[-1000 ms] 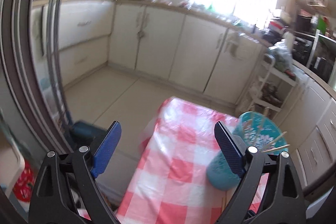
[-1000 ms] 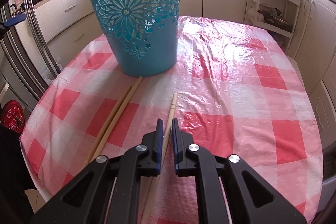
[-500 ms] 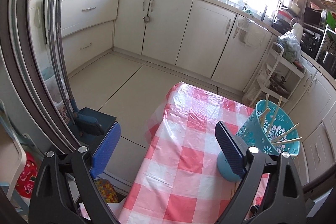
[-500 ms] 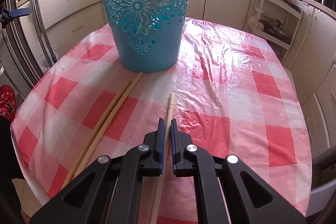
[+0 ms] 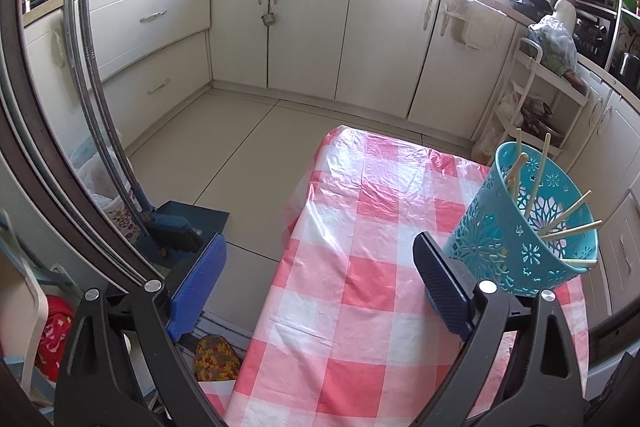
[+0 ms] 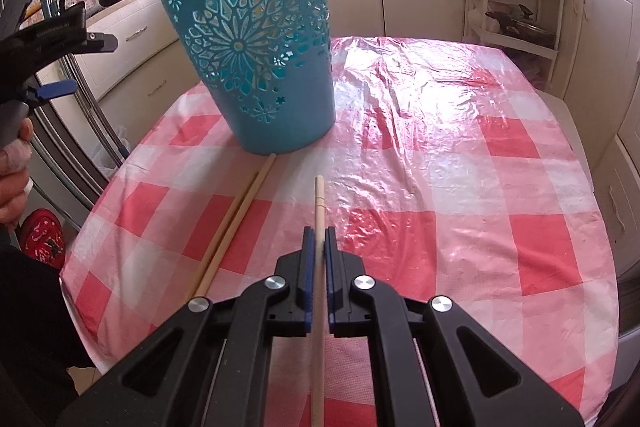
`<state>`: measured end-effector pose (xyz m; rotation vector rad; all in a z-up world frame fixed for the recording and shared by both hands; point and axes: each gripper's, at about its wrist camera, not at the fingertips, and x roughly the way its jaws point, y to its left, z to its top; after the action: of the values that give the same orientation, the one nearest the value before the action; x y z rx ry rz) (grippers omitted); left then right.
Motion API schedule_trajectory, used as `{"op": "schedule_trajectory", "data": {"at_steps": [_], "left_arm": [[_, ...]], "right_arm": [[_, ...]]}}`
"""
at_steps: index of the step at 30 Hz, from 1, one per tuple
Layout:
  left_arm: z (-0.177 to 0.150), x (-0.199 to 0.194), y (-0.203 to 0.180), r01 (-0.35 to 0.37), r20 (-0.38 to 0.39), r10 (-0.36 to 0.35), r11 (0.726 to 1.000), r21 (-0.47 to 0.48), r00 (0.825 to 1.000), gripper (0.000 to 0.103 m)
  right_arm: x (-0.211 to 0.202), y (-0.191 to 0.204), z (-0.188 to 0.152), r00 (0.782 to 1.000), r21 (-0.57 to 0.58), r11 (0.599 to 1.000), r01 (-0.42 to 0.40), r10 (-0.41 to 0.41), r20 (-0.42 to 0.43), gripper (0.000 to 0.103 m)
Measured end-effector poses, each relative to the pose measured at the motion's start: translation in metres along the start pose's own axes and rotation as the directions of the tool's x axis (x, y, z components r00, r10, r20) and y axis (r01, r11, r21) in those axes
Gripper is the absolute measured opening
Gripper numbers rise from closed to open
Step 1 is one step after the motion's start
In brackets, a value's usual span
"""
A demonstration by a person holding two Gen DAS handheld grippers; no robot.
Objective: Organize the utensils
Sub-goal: 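Lift the wooden chopstick off the table with the right gripper, then carry the chopstick over the teal basket and release it with the right gripper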
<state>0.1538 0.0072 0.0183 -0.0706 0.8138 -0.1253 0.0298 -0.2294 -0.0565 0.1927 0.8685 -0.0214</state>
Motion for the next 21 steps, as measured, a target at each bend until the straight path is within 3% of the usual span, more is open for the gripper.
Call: {"op": "schedule_trajectory", "data": {"at_steps": [10, 21], "left_arm": [[-0.001, 0.006, -0.001, 0.001, -0.024, -0.001, 1.000, -0.003, 1.000, 0.091], [-0.003, 0.013, -0.003, 0.007, -0.049, -0.008, 1.000, -0.008, 0.999, 0.091]], "right_arm": [[-0.023, 0.000, 0.009, 0.994, 0.057, 0.993, -0.104, 0.101, 0.041, 0.006], [-0.053, -0.007, 0.023, 0.967, 0.142, 0.959, -0.246, 0.231, 0.110, 0.006]]}}
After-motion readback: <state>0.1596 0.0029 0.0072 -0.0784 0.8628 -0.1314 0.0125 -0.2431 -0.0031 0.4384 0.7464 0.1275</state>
